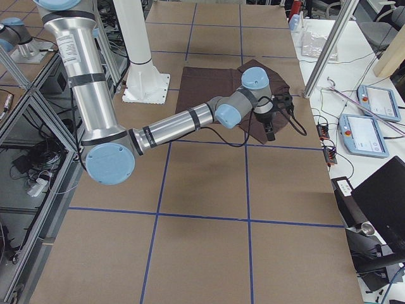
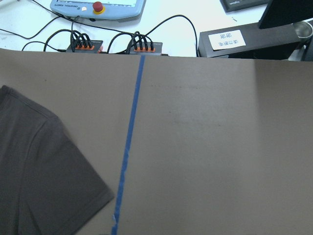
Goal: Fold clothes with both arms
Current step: 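Move the right gripper to the sleeve nearest it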
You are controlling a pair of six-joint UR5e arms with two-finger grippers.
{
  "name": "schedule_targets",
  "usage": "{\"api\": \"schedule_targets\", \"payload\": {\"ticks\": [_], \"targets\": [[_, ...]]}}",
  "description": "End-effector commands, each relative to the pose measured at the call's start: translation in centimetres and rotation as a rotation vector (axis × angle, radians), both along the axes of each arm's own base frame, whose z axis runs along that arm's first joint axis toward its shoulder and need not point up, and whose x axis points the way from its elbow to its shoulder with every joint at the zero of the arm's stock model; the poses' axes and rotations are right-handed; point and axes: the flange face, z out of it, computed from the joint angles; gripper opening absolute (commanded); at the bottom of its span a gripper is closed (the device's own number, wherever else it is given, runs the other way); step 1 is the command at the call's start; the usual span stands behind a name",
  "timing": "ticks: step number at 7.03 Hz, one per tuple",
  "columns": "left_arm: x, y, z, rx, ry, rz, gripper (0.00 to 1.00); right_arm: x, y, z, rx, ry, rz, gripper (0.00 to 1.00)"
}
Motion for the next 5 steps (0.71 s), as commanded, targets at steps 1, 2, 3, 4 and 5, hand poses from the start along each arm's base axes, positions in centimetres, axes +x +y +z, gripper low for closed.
{"api": "schedule_targets", "payload": {"ticks": [1, 2, 3, 4, 5], "targets": [[-0.1, 0.1, 0.1, -0.001, -0.001, 0.000, 1.00, -12.8, -3.6, 0.1, 0.020, 0.010, 0.076, 0.86], [0.0, 0.1, 0.1, -0.001, -0.001, 0.001, 1.00, -16.0, -4.8, 2.9, 0.036, -0.015, 0.076, 0.85], [-0.1, 0.1, 0.2, -0.003, -0.001, 0.000, 1.00, -18.8, -4.2, 3.9, 0.034, -0.036, 0.081, 0.82], [-0.1, 0.2, 0.3, -0.006, -0.001, 0.000, 1.00, -21.4, -3.0, 4.5, 0.042, -0.008, 0.082, 0.81], [-0.1, 0.2, 0.3, -0.006, -0.001, 0.000, 1.00, -22.7, -2.5, 5.0, 0.047, 0.013, 0.098, 0.79]]}}
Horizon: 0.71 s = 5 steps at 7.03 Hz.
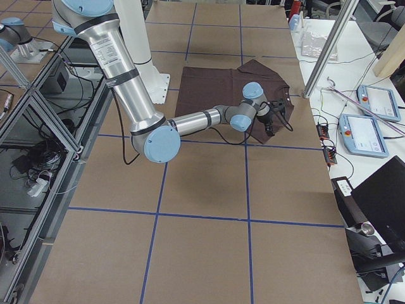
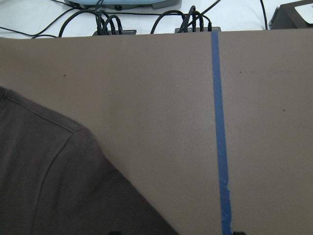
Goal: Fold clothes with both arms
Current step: 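Move the right gripper to the sleeve nearest it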
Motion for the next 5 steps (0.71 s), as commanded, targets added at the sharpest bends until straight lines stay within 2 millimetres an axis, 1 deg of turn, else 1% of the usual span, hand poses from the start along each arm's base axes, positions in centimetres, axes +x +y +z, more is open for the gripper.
{"api": "schedule_targets", "payload": {"ticks": [1, 2, 5], "targets": [[0.0, 0.0, 0.1, -0.001, 0.000, 0.000, 1.00, -2.6, 1.1, 2.0, -0.006, 0.034, 0.008, 0.77], [0.1, 0.0, 0.1, -0.001, 0.000, 0.001, 1.00, -2.6, 1.0, 2.8, -0.016, 0.044, 0.009, 0.74], [0.1, 0.0, 0.1, -0.001, 0.000, 0.001, 1.00, -3.3, 1.1, 4.1, -0.031, 0.064, 0.006, 0.71]]}}
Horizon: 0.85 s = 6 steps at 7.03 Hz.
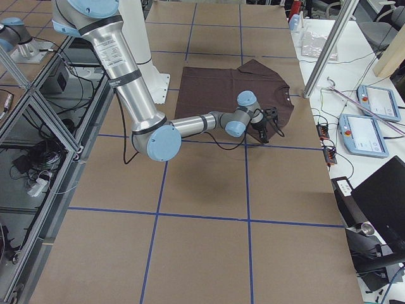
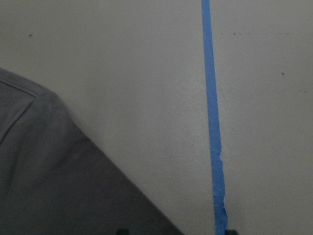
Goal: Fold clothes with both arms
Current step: 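Move the right gripper to the sleeve nearest it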
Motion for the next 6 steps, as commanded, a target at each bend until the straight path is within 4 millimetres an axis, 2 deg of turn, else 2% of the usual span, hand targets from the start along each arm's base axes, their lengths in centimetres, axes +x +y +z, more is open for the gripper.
{"api": "schedule_targets", "payload": {"ticks": [1, 4, 5, 6], "targets": [[-0.02, 0.01, -0.03, 0.001, 0.000, 0.000, 1.00, -0.41, 0.22, 0.84, -0.009, 0.012, -0.003, 0.70], [-0.02, 0.00, 0.05, -0.001, 0.000, 0.000, 1.00, -1.01, 0.47, 1.12, -0.011, 0.017, -0.007, 0.70], [0.05, -0.02, 0.13, -0.003, 0.000, 0.001, 1.00, -1.07, 0.40, 0.90, -0.014, 0.011, -0.002, 0.54], [0.05, -0.02, 0.13, -0.003, 0.000, 0.001, 1.00, -1.06, 0.40, 0.82, -0.029, -0.002, 0.016, 0.19]]}}
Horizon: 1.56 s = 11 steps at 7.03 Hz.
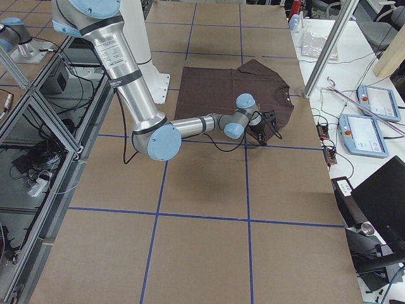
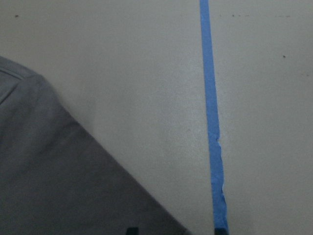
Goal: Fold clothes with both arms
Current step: 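Move the right gripper to the sleeve nearest it, then grasp the sleeve and fold it inward over the shirt body with the right gripper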
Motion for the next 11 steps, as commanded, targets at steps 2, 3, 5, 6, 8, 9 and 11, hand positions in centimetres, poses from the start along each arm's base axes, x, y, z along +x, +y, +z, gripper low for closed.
{"api": "schedule_targets", "payload": {"ticks": [2, 3, 5, 6, 8, 9, 11], "targets": [[0.0, 0.0, 0.0, 0.000, 0.000, 0.000, 1.00, -0.4, 0.0, -0.9, 0.002, -0.016, 0.004, 0.00], [-0.1, -0.1, 0.0, 0.001, 0.000, -0.001, 1.00, -0.8, -0.6, -3.3, 0.022, -0.041, 0.004, 0.00], [-0.1, -0.1, 0.0, 0.001, 0.000, -0.001, 1.00, -1.8, -1.4, -7.1, 0.023, -0.063, 0.019, 0.00], [0.0, -0.1, 0.0, 0.001, 0.000, 0.000, 1.00, -3.9, -1.7, -10.3, -0.025, -0.078, 0.061, 0.00], [0.0, -0.1, -0.1, 0.003, 0.000, 0.000, 1.00, -11.3, 0.3, -17.3, -0.048, -0.069, 0.145, 0.00], [0.0, -0.1, -0.2, 0.004, 0.000, 0.000, 1.00, -12.6, 1.3, -17.2, -0.041, -0.060, 0.142, 0.00], [-0.1, -0.1, -0.3, 0.005, 0.001, -0.002, 1.00, -13.4, 1.9, -16.9, -0.026, -0.046, 0.134, 0.96]]}}
